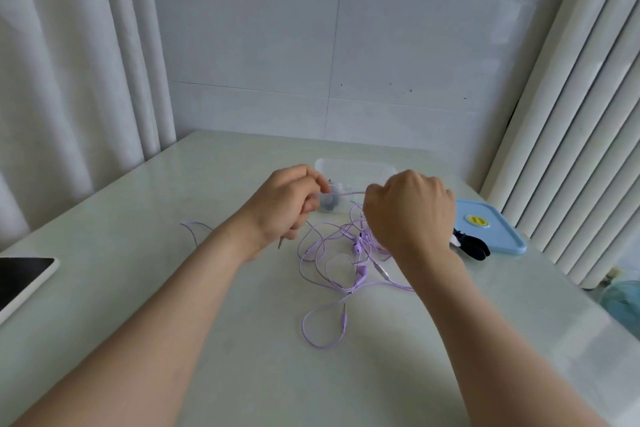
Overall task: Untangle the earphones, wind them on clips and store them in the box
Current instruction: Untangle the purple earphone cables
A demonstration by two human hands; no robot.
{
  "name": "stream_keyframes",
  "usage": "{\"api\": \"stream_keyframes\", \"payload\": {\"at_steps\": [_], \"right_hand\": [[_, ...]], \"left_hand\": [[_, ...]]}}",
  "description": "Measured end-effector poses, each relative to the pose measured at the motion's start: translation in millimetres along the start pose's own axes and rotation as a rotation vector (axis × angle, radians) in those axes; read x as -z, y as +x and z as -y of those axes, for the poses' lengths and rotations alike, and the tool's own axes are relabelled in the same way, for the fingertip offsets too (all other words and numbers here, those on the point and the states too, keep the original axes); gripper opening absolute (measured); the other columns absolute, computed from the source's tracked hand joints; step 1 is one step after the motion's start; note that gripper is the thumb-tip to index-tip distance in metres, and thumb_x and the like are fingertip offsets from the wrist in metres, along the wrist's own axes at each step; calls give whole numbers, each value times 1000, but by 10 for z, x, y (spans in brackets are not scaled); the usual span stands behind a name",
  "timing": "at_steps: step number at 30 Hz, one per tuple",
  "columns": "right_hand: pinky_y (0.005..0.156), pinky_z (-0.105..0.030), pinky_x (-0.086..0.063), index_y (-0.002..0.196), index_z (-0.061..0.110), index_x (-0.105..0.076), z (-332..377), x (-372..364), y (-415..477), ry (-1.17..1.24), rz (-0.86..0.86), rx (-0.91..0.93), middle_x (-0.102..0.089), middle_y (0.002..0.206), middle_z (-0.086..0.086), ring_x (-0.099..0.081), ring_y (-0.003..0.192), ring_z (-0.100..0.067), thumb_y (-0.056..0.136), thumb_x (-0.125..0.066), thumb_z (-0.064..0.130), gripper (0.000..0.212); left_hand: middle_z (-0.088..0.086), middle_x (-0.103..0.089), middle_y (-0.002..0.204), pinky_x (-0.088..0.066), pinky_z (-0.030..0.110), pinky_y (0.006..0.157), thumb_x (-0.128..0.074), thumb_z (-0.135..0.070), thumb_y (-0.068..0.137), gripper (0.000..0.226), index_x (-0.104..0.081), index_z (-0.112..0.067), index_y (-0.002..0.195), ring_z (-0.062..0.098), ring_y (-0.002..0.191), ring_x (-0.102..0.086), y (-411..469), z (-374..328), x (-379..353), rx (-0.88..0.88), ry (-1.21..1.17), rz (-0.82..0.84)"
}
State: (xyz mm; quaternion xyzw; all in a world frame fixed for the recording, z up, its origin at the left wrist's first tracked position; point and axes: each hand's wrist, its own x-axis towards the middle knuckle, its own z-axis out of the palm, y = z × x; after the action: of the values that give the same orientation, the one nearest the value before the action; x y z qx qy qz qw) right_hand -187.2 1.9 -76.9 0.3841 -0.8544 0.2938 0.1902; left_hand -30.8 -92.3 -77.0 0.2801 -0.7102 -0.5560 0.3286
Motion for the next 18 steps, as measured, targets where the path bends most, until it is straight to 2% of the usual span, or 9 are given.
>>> {"api": "stream_keyframes", "payload": {"at_steps": [3, 4, 6, 8, 11, 13, 14, 15, 18], "right_hand": [[79, -39, -36, 82, 9, -57, 17, 41, -33, -33, 111, 185, -59, 82, -6, -52, 99, -36, 81, -55, 14, 5], [87, -38, -42, 107, 7, -64, 35, 37, -37, 108, 108, 296, -67, 101, -9, -54, 111, -35, 80, -55, 12, 29], [95, -35, -49, 145, 14, -51, 107, 40, -82, 497, 179, 394, -68, 126, -8, -59, 119, -28, 82, -51, 5, 64], [81, -34, -51, 152, 21, -43, 157, -5, -125, 666, 228, 403, -71, 119, -5, -65, 100, -24, 86, -45, -2, 70], [72, -39, -51, 143, 23, -51, 89, -77, -86, 470, 256, 397, -74, 98, -5, -60, 92, -29, 95, -45, 10, 50], [64, -37, -47, 101, 28, -68, 5, -50, -9, 213, 210, 364, -69, 78, 0, -58, 83, -28, 95, -49, 30, 21], [60, -35, -41, 77, 23, -63, -35, -25, 30, 195, 180, 348, -60, 66, 2, -53, 72, -25, 93, -50, 36, 25], [57, -34, -37, 64, 19, -55, -78, -11, 79, 249, 157, 343, -51, 59, 1, -47, 63, -20, 91, -52, 37, 32], [56, -27, -36, 64, 16, -56, -190, 40, 223, 607, -29, 198, -45, 51, 3, -39, 54, -17, 87, -57, 25, 25]], "left_hand": [[4, -59, 71, -29, 24, 46, -49, -3, 100, 15, -56, -12, 110, 18, 49, -33, -26, 47, -116, -93, 113, -12], [3, -66, 75, -34, 26, 48, -52, -5, 102, 15, -53, -15, 113, 20, 52, -37, -38, 57, -146, -133, 131, 8], [-2, -69, 78, -40, 25, 54, -56, -5, 102, 20, -52, -19, 116, 17, 54, -46, -53, 69, -206, -192, 146, 24], [-7, -68, 75, -42, 23, 56, -55, -4, 101, 21, -53, -20, 115, 11, 54, -51, -30, 88, -252, -218, 162, -33], [-2, -65, 79, -41, 29, 55, -56, -18, 101, 8, -52, -25, 101, 12, 52, -54, 72, 108, -317, -220, 150, -167], [0, -62, 80, -43, 34, 54, -53, -17, 97, 7, -54, -23, 95, 18, 50, -56, 149, 61, -372, -214, 143, -251], [2, -62, 82, -45, 34, 51, -50, -11, 96, 10, -55, -20, 96, 20, 49, -58, 187, 14, -408, -217, 156, -287], [3, -64, 84, -47, 33, 49, -47, -6, 96, 15, -57, -17, 97, 20, 49, -60, 224, -45, -453, -224, 175, -311], [1, -71, 86, -51, 28, 54, -40, 2, 94, 30, -64, -14, 98, 19, 60, -68, 361, -162, -597, -283, 306, -341]]}}
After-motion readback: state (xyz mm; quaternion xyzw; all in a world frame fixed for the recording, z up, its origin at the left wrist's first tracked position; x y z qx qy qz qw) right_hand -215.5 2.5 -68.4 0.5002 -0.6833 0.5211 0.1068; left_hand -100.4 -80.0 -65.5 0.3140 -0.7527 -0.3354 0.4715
